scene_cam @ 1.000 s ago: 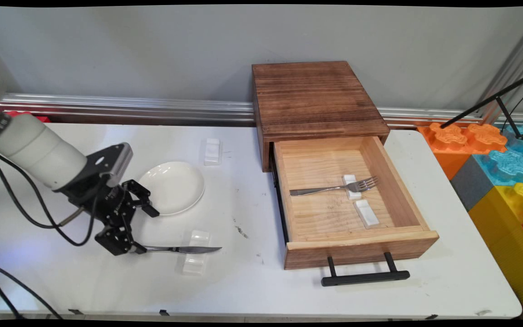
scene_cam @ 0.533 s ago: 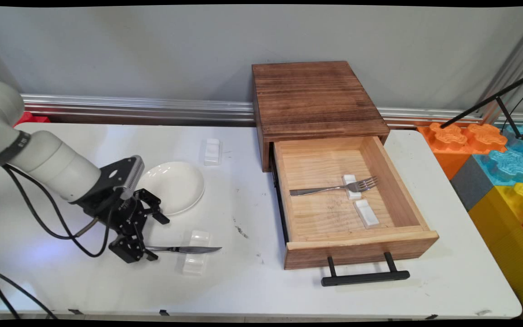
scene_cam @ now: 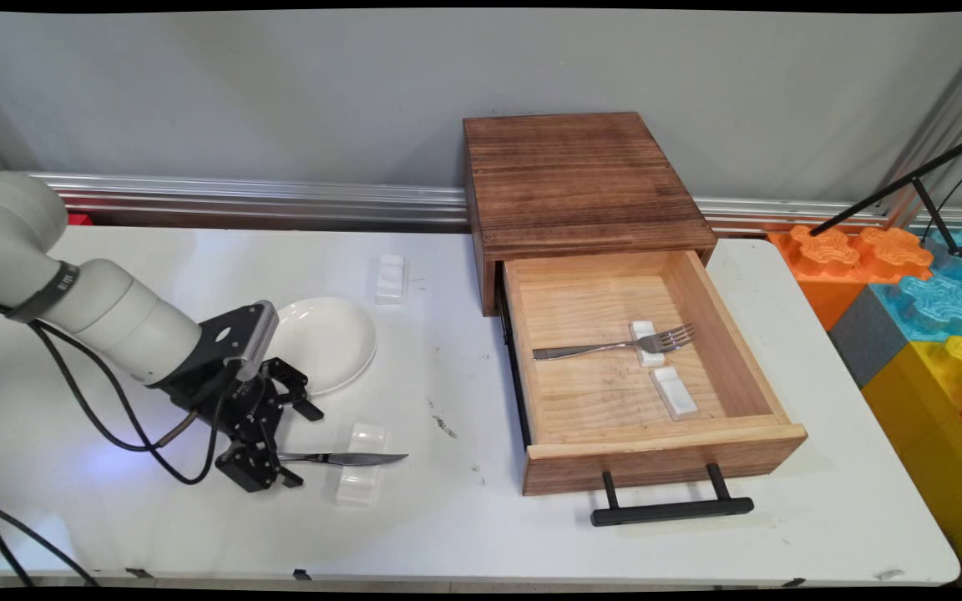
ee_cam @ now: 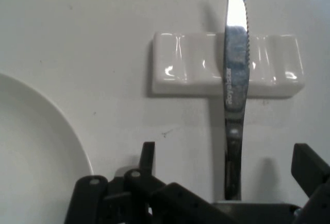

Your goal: Pick up the knife from the right of the white plate, then place the picked object into the drawer

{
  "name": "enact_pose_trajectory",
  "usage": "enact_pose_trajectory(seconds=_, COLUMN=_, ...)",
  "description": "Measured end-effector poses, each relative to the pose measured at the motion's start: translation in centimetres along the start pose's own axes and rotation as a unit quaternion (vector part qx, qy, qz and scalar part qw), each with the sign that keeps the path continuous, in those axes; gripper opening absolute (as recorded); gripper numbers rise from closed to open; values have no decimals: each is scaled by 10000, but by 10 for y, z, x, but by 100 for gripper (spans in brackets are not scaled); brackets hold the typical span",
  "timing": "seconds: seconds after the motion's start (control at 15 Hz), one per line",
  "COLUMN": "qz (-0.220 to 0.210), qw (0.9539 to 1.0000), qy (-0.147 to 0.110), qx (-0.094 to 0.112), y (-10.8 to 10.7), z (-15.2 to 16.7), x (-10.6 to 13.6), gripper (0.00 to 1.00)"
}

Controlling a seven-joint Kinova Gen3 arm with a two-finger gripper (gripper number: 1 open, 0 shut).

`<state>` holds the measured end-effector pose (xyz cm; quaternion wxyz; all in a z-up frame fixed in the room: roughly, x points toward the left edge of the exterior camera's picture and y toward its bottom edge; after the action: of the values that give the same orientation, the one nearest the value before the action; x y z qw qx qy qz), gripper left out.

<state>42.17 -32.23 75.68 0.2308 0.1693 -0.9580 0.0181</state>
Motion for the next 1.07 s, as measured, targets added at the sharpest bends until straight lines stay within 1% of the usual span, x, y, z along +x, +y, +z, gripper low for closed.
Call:
enact_pose_trajectory(seconds=0.47, qz=18, qw=10000, qy=52, qx=0, y=-2, z=11, x=-1, gripper=100)
enact_pose_trajectory(seconds=0.53, qz=28, qw=10000, qy=62, qx=3, y=-2, z=12, x=-1, gripper=0)
enact_pose_trajectory(seconds=1.07, qz=147, qw=9998, qy=64, qx=-68, y=0, z=12, x=0, gripper=0)
